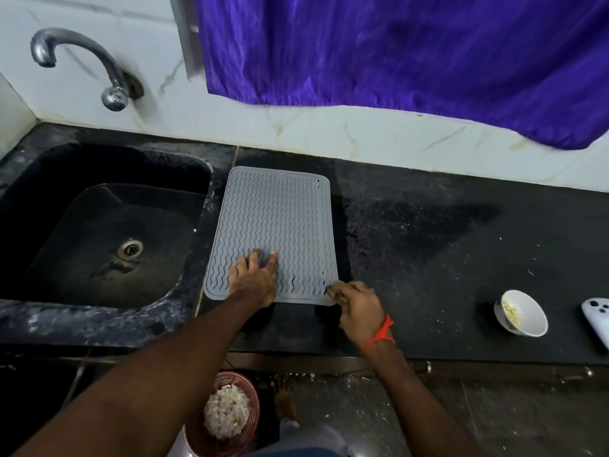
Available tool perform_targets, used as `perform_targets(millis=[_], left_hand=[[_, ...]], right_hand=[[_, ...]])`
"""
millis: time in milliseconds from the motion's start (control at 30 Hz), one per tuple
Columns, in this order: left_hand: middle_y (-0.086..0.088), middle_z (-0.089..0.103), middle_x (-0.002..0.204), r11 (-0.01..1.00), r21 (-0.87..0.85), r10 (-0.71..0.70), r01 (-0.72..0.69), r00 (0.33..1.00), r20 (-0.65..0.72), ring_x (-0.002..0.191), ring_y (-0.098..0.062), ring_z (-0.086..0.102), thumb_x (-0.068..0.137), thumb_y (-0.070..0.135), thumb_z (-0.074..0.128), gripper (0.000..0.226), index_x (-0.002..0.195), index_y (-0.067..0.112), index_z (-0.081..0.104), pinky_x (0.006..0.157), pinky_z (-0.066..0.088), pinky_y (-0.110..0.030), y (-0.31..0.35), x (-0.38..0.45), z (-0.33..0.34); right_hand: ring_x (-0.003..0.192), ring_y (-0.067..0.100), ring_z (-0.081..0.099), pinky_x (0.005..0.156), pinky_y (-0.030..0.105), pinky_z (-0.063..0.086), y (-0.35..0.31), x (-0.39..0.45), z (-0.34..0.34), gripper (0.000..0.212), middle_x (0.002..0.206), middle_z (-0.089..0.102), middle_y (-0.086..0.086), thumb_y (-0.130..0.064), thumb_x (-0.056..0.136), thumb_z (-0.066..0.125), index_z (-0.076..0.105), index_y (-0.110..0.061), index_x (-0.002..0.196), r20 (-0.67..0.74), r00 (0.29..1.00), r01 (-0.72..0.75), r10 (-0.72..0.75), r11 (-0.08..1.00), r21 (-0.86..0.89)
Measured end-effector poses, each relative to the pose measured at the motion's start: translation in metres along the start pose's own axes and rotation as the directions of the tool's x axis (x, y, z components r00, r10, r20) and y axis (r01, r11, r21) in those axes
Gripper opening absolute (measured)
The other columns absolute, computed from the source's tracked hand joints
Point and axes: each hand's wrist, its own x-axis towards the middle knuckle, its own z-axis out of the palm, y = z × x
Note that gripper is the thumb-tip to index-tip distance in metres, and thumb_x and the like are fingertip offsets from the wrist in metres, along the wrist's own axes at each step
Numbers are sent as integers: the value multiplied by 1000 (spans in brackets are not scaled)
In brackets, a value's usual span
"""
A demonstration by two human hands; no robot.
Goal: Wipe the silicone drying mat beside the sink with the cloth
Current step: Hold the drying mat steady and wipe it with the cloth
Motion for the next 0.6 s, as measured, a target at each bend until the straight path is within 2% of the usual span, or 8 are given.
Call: perform_targets(millis=[167, 233, 333, 433, 467, 567, 600], left_hand=[[-6, 1, 161, 1000, -2, 2, -2, 1000, 1, 141, -37, 17, 100, 45, 38, 68, 156, 37, 1, 116, 21, -51, -2, 1, 2], [-5, 3, 160, 1000, -6, 13, -13, 1000, -1, 140, -38, 18, 101, 45, 37, 66, 156, 36, 3, 115, 22, -51, -4, 1, 3], [-5, 5, 160, 999, -3, 34, -34, 999, -6, 140, -36, 20, 102, 44, 33, 62, 157, 36, 5, 114, 24, -51, -6, -1, 3], [-5, 0, 163, 999, -9, 51, -51, 999, 16, 144, -38, 15, 102, 43, 39, 66, 157, 35, 5, 116, 22, -52, -7, -4, 0], [-5, -2, 164, 998, -9, 59, -59, 998, 25, 146, -39, 12, 102, 42, 39, 66, 157, 35, 4, 117, 20, -53, -8, -5, 0], [-4, -6, 166, 996, 1, 85, -85, 996, 22, 149, -40, 7, 102, 44, 39, 67, 158, 34, 3, 119, 17, -53, -11, -8, -2], [-5, -6, 166, 996, 3, 84, -84, 996, 19, 149, -40, 6, 102, 44, 41, 68, 158, 34, 3, 119, 16, -52, -12, -9, -3]], right_hand=[[112, 27, 51, 98, 34, 43, -11, 3, 21, 49, 127, 56, 1, -3, 77, 51, 62, -25, 120, 151, 989, 45, -11, 974, -223], [112, 29, 47, 96, 40, 46, -15, -5, 28, 49, 129, 53, 0, -9, 76, 53, 59, -24, 122, 146, 989, 17, 23, 964, -265], [114, 28, 46, 97, 39, 47, -13, -6, 24, 49, 125, 53, -2, -9, 74, 56, 60, -26, 120, 223, 975, 88, -23, 955, -285], [111, 24, 51, 98, 32, 46, -3, 12, 4, 48, 120, 58, -6, -1, 75, 54, 68, -31, 110, 358, 933, 128, -48, 971, -203], [109, 23, 53, 99, 30, 45, -1, 18, -2, 48, 118, 60, -8, 0, 75, 53, 70, -31, 106, 340, 939, 123, -54, 975, -183], [100, 23, 56, 93, 30, 45, 6, 16, -6, 48, 114, 61, -8, 3, 73, 53, 70, -29, 104, 146, 979, 164, -140, 971, -171], [100, 24, 54, 91, 31, 46, 9, 13, -4, 48, 116, 60, -8, 2, 76, 53, 69, -30, 107, 157, 974, 194, -164, 961, -197]])
